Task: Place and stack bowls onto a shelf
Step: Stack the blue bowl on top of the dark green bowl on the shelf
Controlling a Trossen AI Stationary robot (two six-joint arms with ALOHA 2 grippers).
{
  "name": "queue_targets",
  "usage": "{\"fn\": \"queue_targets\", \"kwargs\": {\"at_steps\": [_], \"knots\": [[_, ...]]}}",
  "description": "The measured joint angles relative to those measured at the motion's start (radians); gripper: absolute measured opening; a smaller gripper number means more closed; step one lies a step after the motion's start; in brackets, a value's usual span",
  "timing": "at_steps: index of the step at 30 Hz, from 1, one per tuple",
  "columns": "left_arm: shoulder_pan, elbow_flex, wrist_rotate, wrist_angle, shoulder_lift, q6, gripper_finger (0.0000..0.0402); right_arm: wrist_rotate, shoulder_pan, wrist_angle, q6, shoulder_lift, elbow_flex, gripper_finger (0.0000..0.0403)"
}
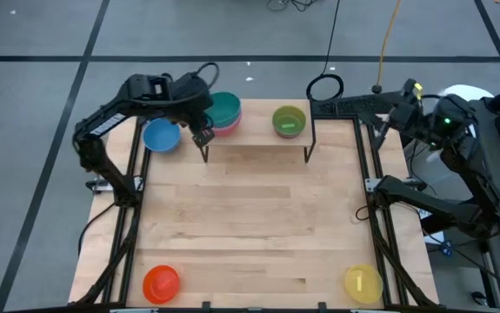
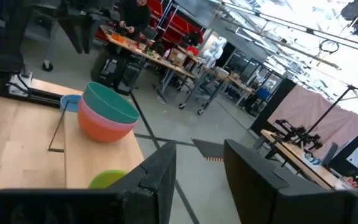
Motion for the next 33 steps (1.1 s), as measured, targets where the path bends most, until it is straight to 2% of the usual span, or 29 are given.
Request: {"fn": "queue_targets", "kwargs": {"at_steps": [8, 15, 22, 33], "knots": [[0.003, -0.354, -0.001, -0.004, -0.232, -0.213, 0.0081, -0.003, 0.0, -0.019, 0.081, -0.069, 0.0, 0.0125], [0.005, -0.615, -0.024, -0.007, -0.351, -0.546, 0.0081, -0.002, 0.0, -0.021, 0.082, -0.069, 0.0, 0.0125], [0.044, -0.751, -0.027, -0.003, -0.363, -0.81, 0.0081, -0.002, 0.0, 0.001, 0.081, -0.068, 0.0, 0.0125], [0.214, -0.882, -0.027, -0.003, -0.363, -1.105, 0.0081, -0.001, 0.0, 0.031, 0.05, -0.069, 0.0, 0.0125]]}}
